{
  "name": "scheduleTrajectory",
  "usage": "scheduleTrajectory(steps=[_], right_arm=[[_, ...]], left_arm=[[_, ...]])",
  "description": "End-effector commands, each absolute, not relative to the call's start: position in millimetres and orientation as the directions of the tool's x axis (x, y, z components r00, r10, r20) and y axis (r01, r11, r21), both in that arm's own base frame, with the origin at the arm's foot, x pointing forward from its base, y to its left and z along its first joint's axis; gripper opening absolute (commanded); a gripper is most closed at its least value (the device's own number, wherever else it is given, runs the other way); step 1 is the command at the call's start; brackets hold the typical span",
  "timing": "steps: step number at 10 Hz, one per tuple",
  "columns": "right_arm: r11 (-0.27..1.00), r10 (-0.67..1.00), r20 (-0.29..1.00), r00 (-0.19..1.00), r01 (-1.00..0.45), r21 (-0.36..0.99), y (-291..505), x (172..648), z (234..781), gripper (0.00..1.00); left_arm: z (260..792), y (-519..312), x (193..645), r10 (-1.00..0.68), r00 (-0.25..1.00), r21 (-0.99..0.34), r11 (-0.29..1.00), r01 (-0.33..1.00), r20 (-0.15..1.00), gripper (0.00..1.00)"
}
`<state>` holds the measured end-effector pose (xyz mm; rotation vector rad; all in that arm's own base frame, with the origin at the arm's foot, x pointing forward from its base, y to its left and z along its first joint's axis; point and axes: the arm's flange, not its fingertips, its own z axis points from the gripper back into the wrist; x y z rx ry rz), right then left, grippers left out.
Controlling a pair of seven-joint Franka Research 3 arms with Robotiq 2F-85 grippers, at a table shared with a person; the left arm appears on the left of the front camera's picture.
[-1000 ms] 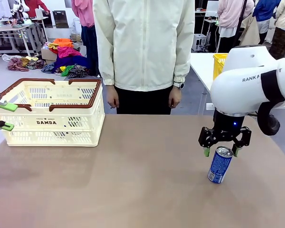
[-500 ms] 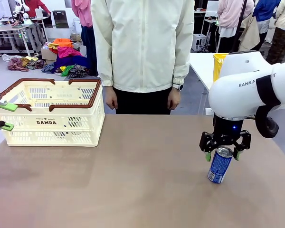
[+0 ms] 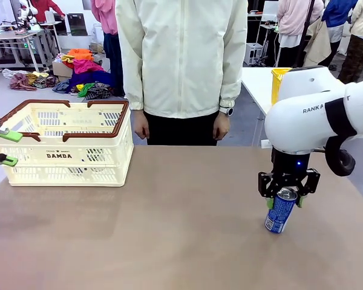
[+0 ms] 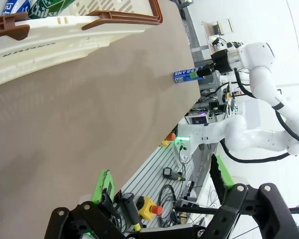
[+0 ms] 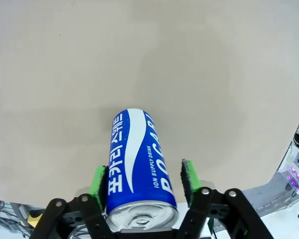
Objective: Place the drinks into the Shopping basket.
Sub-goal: Pick up one drink and place it into the Shopping basket.
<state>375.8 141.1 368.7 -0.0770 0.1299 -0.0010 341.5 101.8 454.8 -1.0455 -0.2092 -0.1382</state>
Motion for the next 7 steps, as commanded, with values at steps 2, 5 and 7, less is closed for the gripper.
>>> scheduleTrajectory(steps=[2, 5, 7], right_arm=[[0.994, 0.005, -0.127, 0.992, -0.019, -0.109, 144, 379, 369, 0.0], [0.994, 0.028, -0.13, 0.991, -0.042, -0.103, 143, 377, 373, 0.0], [0.993, 0.03, -0.095, 0.995, -0.04, -0.109, 137, 382, 423, 0.0]], left_arm=[[455, 103, 339, -0.025, 0.971, -0.841, 0.496, 0.217, 0.236, 1.0], [455, 103, 339, -0.025, 0.971, -0.841, 0.496, 0.217, 0.236, 1.0], [455, 103, 339, -0.025, 0.971, -0.841, 0.496, 0.217, 0.236, 1.0]])
